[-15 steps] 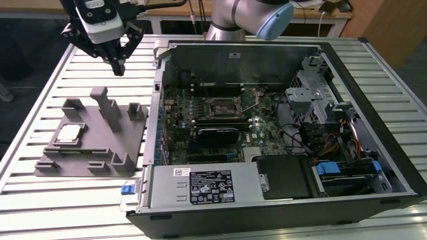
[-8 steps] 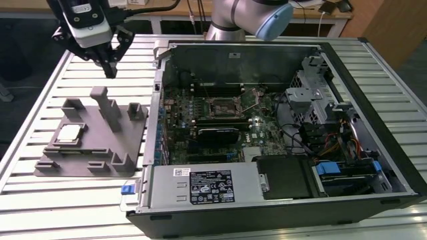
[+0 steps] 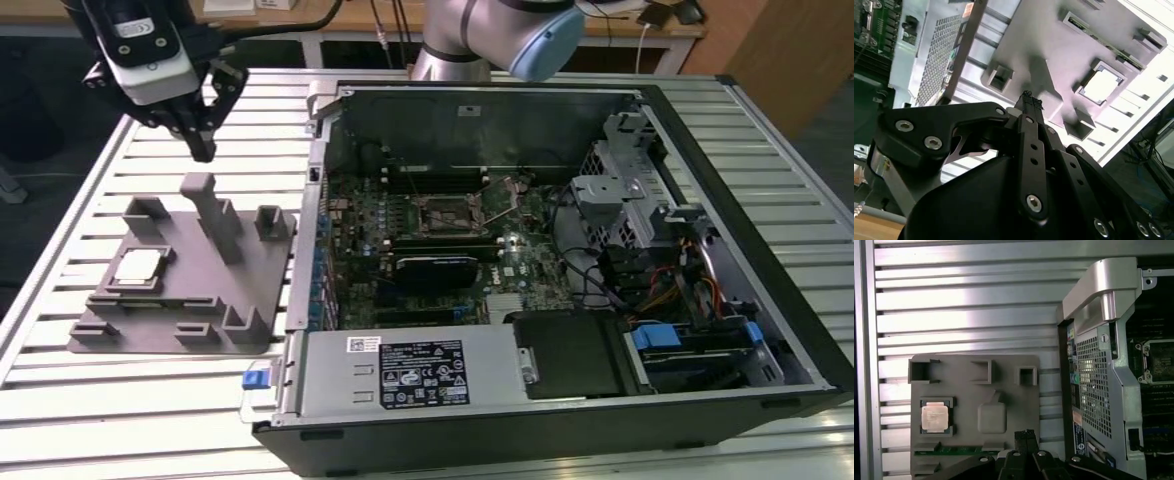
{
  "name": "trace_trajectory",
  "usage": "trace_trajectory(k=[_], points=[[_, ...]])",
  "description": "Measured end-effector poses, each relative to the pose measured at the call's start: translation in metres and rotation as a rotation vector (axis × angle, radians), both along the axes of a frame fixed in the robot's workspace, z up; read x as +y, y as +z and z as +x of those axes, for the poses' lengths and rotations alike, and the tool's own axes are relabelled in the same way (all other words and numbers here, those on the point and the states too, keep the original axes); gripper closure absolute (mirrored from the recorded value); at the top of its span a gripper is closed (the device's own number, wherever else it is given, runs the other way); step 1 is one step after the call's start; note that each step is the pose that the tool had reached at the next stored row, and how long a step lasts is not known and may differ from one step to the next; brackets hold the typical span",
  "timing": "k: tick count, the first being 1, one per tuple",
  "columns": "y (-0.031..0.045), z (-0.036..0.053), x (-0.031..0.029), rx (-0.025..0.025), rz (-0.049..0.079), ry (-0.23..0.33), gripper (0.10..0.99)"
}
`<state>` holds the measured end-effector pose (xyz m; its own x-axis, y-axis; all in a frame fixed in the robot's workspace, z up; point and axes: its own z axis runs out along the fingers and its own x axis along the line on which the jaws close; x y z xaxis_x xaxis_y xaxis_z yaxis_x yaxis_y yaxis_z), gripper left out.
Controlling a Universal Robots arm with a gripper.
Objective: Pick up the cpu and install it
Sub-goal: 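Reach for the cpu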
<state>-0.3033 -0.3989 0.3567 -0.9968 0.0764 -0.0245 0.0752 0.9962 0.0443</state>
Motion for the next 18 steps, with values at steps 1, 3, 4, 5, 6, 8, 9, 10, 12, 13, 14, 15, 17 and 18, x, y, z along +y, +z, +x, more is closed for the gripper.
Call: trace_trajectory(k=[1,3,4,5,6,8,9,10,12,13,14,15,17,18], points=[[-0.0009,-0.0023,0.0000,0.0001,0.000,0.000,0.980],[-0.0029,-0.0068,0.0000,0.0000,0.000,0.000,0.980],[-0.0039,-0.0090,0.0000,0.0000,0.000,0.000,0.980],[-0.0051,-0.0112,-0.0001,0.0000,0.000,0.000,0.980],[-0.0061,-0.0131,-0.0001,0.0000,0.000,0.000,0.980],[-0.0083,-0.0169,-0.0003,0.0000,0.000,0.000,0.980],[-0.0094,-0.0187,-0.0005,0.0001,0.000,0.000,0.980],[-0.0106,-0.0204,-0.0007,0.0001,0.000,0.000,0.980],[-0.0129,-0.0241,-0.0012,0.0001,0.000,0.000,0.980],[-0.0141,-0.0258,-0.0014,0.0002,0.000,0.000,0.980],[-0.0151,-0.0273,-0.0017,0.0002,0.000,0.000,0.980],[-0.0162,-0.0287,-0.0020,0.0003,0.000,0.000,0.980],[-0.0182,-0.0315,-0.0025,0.0005,0.000,0.000,0.980],[-0.0192,-0.0330,-0.0028,0.0007,0.000,0.000,0.980]])
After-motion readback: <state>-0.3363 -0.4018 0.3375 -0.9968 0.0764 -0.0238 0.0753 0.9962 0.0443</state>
